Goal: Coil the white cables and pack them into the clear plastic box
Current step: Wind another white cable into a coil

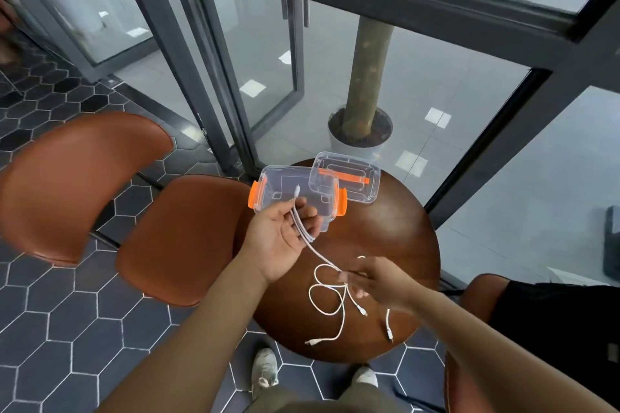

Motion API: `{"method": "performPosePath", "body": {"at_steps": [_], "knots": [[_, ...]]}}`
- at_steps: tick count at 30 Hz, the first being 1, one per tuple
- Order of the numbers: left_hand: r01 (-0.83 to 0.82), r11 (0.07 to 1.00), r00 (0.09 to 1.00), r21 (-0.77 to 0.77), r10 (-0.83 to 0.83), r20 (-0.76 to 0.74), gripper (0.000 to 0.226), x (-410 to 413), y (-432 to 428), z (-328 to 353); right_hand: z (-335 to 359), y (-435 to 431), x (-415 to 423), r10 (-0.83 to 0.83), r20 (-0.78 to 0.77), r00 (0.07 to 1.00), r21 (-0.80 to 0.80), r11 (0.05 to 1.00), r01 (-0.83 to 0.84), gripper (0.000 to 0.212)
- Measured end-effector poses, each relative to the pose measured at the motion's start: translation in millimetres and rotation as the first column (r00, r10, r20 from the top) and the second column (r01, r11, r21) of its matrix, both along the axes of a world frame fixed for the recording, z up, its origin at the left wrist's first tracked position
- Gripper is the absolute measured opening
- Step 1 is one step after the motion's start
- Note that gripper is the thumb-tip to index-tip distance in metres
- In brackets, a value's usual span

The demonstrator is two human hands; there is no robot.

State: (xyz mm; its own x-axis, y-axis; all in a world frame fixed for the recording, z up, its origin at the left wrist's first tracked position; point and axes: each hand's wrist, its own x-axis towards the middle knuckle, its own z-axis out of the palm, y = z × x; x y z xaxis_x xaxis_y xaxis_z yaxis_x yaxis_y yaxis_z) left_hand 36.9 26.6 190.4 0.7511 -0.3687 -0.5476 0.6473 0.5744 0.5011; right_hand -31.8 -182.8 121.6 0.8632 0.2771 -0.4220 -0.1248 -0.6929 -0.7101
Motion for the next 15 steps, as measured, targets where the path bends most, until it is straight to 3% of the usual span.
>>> {"method": "performPosePath", "body": {"at_steps": [5,7,10,15], "knots": [[0.233,0.97,0.972,0.071,-0.235,0.023,0.025,-11,5,1,13,-15,26,0.026,-0.041,0.999,-0.164,0.986,-0.032,0.025],[0.402,0.886,0.9,0.23,-0.429,0.079,0.027,-18,4,4,29,-11,43,0.009,-0.03,1.0,-0.156,0.988,-0.013,0.025],[0.556,0.702,0.756,0.445,-0.65,0.081,0.027,-25,3,5,51,-4,64,-0.067,-0.121,0.99,0.013,0.998,0.069,0.02],[0.566,0.539,0.682,0.623,-0.731,0.013,0.029,-28,4,2,75,12,68,-0.104,-0.082,0.991,0.095,0.989,0.112,0.02]]}}
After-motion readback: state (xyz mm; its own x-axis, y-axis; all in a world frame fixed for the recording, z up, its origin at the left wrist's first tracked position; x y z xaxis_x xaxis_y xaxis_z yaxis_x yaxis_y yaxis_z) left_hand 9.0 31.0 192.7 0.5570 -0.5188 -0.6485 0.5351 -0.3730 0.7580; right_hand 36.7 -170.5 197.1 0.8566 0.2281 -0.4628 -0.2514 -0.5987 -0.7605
